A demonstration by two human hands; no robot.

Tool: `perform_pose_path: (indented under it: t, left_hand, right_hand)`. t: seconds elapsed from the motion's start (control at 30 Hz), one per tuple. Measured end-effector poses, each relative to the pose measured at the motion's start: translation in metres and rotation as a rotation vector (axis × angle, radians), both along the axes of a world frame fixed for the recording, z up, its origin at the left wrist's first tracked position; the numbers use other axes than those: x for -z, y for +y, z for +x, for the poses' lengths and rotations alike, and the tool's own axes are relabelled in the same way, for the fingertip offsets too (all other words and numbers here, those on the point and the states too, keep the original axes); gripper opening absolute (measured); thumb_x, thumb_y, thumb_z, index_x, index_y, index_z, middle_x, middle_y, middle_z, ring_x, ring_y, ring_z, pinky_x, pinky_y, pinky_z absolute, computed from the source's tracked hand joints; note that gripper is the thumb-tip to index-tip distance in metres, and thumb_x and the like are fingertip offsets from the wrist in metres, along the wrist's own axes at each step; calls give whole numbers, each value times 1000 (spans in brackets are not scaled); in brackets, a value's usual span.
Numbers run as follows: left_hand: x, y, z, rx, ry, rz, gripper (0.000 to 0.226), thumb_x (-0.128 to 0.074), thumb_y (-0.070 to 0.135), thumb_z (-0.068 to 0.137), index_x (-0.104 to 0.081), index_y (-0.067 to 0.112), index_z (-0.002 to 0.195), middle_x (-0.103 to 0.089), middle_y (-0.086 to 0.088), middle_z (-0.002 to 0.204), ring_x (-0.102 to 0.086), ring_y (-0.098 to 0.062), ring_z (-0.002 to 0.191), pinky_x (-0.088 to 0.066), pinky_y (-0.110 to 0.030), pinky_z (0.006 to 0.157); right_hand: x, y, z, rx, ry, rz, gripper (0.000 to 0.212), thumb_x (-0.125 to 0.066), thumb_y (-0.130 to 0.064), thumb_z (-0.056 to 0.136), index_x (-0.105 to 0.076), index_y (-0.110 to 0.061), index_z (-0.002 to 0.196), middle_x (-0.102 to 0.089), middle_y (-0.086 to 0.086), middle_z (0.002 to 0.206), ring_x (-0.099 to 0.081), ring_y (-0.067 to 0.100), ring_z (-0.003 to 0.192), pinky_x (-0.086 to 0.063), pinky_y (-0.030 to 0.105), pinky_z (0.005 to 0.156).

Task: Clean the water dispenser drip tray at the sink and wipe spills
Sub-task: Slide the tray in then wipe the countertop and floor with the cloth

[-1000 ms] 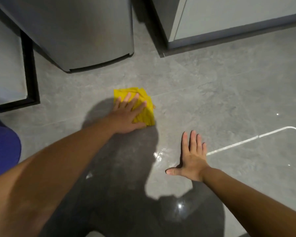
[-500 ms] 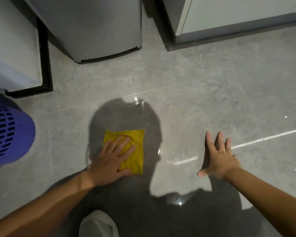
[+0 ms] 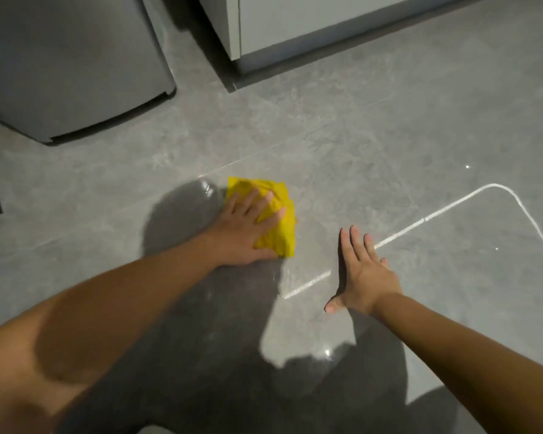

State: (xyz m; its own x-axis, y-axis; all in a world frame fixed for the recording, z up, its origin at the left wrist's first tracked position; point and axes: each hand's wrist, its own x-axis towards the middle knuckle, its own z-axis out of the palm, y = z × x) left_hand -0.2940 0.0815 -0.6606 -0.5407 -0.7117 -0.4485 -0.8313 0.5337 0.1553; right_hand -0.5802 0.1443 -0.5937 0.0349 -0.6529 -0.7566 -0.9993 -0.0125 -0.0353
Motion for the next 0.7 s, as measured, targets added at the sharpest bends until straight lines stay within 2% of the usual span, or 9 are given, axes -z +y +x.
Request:
perform_pose_path:
  t: [0.1, 0.17, 0.27, 0.33, 0.43, 0.6, 0.7]
  left_hand:
    - [1, 68, -36, 212, 76, -28, 95, -39, 78, 85, -11, 34, 165, -8, -12, 174, -4, -42, 159, -7, -64, 123]
    - [3, 117, -32, 248, 132, -43, 93, -45, 76, 87, -18, 32, 165, -14, -12, 173, -10, -41, 158, -12, -63, 123]
    - [4, 167, 10, 168, 172, -18, 94, -48, 79, 85, -22, 35, 164, -15, -5, 174, -10, -34, 160, -7, -58, 125]
    - [-1, 179, 48, 53, 134, 9, 94, -47, 81, 84, -23, 37, 164, -18, -3, 173, -15, -34, 159, -11, -57, 124]
    - [-6, 172, 109, -195, 19, 36, 91, -36, 86, 87, -32, 32, 161, -34, -12, 167, -31, -42, 152, -24, -61, 119]
    - [-16, 95, 159, -520, -44, 36, 116, -8, 97, 77, -30, 22, 162, -22, -16, 171, -15, -46, 156, -19, -68, 118]
    - [-15, 25, 136, -518, 1, -57, 114, -17, 97, 76, -38, 22, 160, -28, -17, 169, -24, -48, 154, -22, -69, 117]
  right_hand:
    - [4, 0, -3, 22, -7, 2, 175, -87, -76, 45, 42, -23, 150, 45, -3, 159, 29, 28, 154, -10, 57, 125]
    - [6, 0, -4, 15, -8, 3, 174, -86, -77, 45, 48, -25, 143, 47, -3, 156, 31, 28, 153, -9, 57, 125]
    - [8, 2, -5, 21, -9, 2, 174, -88, -76, 46, 51, -27, 139, 47, -3, 159, 31, 28, 153, -10, 58, 125]
    - [7, 2, -5, 23, -16, 0, 174, -87, -76, 45, 51, -27, 139, 49, -5, 156, 30, 28, 154, -10, 58, 125]
    - [7, 2, -3, 22, -25, -7, 174, -87, -77, 45, 49, -26, 141, 50, -7, 153, 29, 28, 155, -11, 58, 125]
    - [8, 4, -1, 34, -25, -6, 175, -88, -74, 46, 47, -24, 146, 49, -6, 156, 30, 28, 154, -10, 59, 124]
    - [9, 3, -1, 38, -14, -1, 176, -89, -73, 46, 44, -23, 150, 47, -4, 160, 31, 28, 153, -9, 60, 124]
